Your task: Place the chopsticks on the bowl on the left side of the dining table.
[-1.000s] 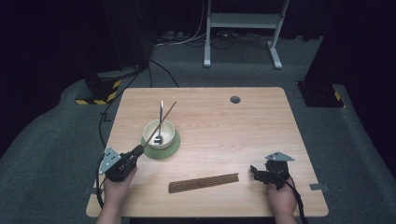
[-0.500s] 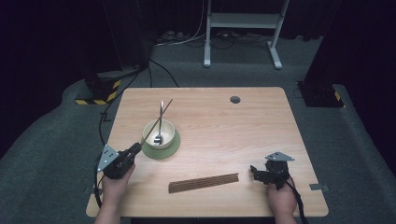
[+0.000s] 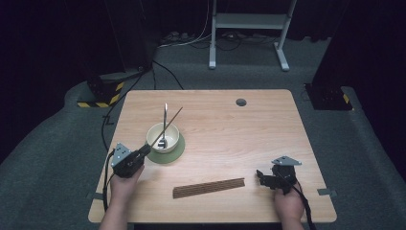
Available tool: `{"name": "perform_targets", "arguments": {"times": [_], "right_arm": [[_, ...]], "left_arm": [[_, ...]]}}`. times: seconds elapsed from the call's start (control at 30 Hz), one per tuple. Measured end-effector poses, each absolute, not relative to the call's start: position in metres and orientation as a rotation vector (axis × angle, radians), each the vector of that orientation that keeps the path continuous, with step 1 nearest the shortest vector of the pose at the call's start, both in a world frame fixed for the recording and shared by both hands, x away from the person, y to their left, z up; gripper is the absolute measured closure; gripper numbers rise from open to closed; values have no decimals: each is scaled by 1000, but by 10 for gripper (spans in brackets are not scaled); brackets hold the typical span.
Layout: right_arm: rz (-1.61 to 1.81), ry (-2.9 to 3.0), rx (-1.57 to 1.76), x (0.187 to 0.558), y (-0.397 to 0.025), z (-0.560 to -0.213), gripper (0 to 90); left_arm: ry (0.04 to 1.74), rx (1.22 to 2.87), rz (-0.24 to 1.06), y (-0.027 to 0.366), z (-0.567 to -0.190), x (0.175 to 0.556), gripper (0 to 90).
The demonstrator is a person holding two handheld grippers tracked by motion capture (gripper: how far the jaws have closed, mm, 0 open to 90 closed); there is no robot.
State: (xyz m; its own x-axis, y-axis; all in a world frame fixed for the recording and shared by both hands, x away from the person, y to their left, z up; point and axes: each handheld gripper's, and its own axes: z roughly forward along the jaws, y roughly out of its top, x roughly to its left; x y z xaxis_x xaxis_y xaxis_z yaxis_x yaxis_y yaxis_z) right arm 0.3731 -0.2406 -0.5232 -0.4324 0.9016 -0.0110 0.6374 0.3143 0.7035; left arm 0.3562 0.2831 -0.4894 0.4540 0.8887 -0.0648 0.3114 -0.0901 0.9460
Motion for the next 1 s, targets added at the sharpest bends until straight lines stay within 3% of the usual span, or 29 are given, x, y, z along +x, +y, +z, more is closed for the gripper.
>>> {"name": "perform_targets", "arguments": {"times": [1.0], "right_arm": [[889, 2187, 1354, 373, -241, -523, 135]], "left_arm": [[1084, 1665, 655, 281, -495, 363, 836]]}}
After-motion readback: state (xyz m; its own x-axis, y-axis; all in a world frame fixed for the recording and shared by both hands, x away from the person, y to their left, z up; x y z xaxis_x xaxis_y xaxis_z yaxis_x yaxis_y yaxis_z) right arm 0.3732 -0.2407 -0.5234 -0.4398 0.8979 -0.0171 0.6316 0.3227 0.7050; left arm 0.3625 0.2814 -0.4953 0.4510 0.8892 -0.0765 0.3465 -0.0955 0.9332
